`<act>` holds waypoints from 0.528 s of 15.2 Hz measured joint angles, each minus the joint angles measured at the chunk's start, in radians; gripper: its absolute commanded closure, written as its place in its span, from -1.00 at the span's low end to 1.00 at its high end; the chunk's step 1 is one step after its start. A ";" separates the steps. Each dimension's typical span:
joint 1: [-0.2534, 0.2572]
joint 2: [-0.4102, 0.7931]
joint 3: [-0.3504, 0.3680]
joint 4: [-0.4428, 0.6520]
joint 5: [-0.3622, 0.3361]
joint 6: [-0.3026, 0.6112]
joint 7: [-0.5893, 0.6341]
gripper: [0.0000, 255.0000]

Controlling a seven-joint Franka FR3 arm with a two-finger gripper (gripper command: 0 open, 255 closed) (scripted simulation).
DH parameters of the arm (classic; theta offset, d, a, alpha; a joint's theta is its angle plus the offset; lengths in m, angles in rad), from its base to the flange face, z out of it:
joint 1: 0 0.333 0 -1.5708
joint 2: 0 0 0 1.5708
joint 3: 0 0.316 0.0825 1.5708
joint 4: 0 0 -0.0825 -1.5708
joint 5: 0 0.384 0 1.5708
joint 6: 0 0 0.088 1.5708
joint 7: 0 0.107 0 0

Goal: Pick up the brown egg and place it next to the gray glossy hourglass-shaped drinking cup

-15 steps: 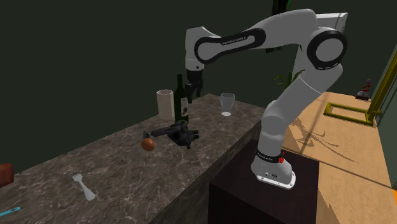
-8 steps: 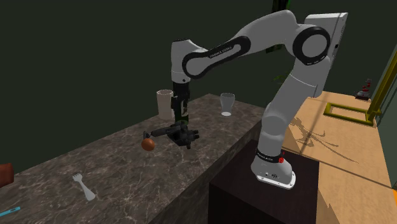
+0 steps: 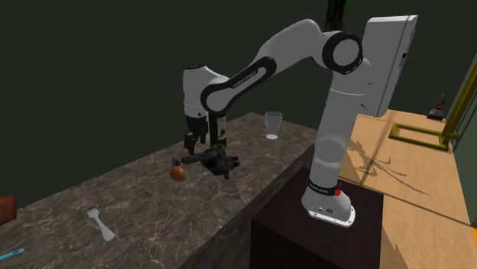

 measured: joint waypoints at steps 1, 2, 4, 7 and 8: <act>0.006 0.031 0.010 0.014 -0.019 0.015 0.019 -1.00; 0.014 0.067 0.020 0.034 -0.042 0.030 0.042 -1.00; 0.030 0.146 0.033 0.078 -0.095 0.059 0.085 -1.00; 0.066 0.257 0.041 0.157 -0.172 0.080 0.147 -1.00; 0.075 0.278 0.042 0.175 -0.187 0.081 0.158 -1.00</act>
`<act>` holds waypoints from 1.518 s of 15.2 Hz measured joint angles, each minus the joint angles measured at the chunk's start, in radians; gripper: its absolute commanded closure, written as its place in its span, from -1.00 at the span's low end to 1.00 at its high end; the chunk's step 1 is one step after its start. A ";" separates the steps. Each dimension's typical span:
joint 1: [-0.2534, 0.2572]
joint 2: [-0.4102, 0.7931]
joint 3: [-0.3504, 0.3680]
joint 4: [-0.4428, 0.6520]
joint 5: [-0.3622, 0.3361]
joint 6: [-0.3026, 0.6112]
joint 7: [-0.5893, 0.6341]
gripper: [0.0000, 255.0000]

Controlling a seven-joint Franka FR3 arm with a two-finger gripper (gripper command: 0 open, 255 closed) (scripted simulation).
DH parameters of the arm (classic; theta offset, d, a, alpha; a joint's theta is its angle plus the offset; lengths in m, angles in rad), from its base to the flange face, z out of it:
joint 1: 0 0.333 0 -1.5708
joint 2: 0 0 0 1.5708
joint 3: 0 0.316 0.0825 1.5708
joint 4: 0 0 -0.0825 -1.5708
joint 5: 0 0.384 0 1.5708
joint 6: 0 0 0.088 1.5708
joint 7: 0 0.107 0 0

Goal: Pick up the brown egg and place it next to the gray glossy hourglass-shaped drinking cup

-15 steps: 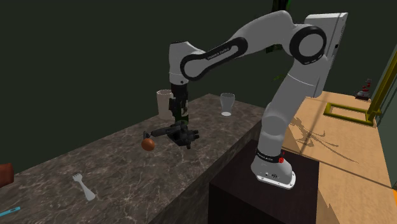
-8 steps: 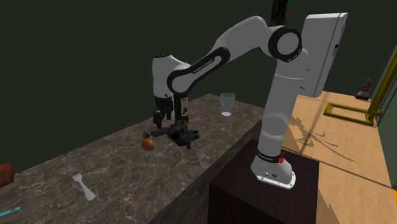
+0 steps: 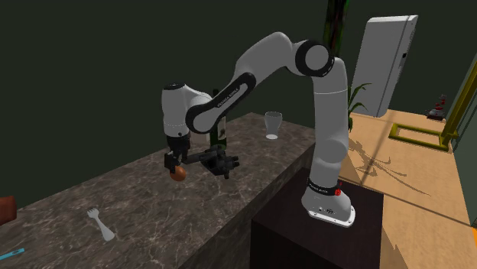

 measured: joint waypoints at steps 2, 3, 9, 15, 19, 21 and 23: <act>0.006 0.026 -0.004 0.012 -0.018 0.012 0.009 -1.00; 0.009 0.036 -0.006 0.011 -0.026 0.022 0.017 -1.00; 0.017 0.089 -0.023 0.004 -0.066 0.075 0.040 -1.00; 0.018 0.092 -0.023 0.003 -0.069 0.079 0.043 1.00; 0.019 0.092 -0.023 0.003 -0.069 0.079 0.043 1.00; 0.018 0.092 -0.024 0.003 -0.069 0.079 0.043 1.00; 0.019 0.092 -0.024 0.003 -0.069 0.079 0.043 1.00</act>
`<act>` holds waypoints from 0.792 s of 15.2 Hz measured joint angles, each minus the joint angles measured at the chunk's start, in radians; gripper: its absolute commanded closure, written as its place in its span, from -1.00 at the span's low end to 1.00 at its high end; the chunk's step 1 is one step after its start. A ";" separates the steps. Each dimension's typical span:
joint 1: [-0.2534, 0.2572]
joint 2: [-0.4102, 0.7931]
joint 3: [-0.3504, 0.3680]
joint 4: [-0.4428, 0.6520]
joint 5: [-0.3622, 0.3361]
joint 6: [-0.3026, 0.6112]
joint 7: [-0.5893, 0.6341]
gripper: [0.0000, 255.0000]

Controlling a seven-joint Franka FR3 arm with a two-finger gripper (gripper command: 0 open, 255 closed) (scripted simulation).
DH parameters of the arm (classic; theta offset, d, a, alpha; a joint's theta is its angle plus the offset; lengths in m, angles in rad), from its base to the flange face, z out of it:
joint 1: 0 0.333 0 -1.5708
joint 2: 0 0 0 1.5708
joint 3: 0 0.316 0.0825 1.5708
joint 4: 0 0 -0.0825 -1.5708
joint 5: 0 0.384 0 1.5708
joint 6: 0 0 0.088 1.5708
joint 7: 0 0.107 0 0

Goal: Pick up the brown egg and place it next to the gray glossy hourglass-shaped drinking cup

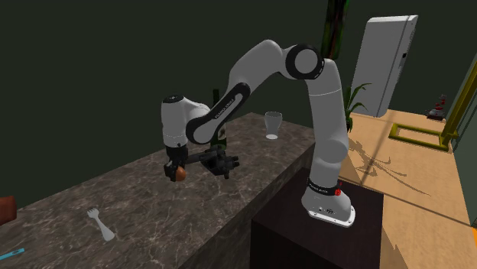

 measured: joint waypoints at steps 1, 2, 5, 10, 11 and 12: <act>0.000 0.000 0.000 0.000 0.000 0.000 0.000 1.00; 0.000 0.000 0.000 0.000 0.000 0.000 0.000 1.00; -0.003 -0.016 0.006 0.008 0.014 -0.023 -0.010 1.00; -0.014 -0.058 0.018 0.025 0.048 -0.074 -0.039 1.00; -0.014 -0.065 0.020 0.029 0.054 -0.085 -0.042 1.00; -0.016 -0.072 0.022 0.034 0.059 -0.095 -0.047 1.00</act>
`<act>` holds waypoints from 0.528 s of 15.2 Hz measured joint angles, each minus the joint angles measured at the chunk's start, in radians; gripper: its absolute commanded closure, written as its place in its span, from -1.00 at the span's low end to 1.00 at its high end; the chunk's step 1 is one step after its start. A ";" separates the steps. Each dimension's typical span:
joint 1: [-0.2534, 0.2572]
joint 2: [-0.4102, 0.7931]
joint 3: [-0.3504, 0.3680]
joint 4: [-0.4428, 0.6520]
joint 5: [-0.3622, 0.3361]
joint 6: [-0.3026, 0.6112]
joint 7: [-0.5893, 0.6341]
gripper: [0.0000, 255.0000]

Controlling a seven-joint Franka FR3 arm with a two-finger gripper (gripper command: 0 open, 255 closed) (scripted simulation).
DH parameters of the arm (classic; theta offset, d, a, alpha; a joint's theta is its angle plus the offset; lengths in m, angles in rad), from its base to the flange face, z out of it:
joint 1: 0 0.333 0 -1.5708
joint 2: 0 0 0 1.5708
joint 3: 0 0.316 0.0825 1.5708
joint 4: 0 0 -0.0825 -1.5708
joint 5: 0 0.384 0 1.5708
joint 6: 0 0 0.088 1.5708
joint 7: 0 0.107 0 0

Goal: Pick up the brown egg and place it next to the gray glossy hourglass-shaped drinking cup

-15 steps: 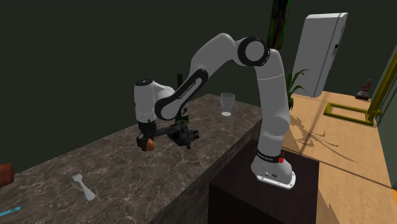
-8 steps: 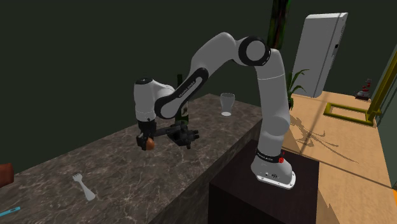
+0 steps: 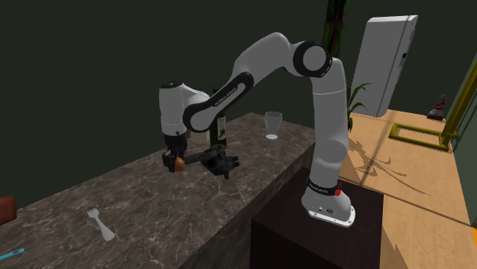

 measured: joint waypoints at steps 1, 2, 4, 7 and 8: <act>-0.002 -0.005 0.001 0.008 0.006 -0.012 -0.007 1.00; -0.003 -0.013 0.003 0.012 0.012 -0.023 -0.010 1.00; -0.004 -0.024 0.006 0.024 0.021 -0.044 -0.017 1.00; -0.006 -0.043 0.011 0.045 0.037 -0.081 -0.029 1.00; -0.007 -0.048 0.011 0.052 0.041 -0.091 -0.034 1.00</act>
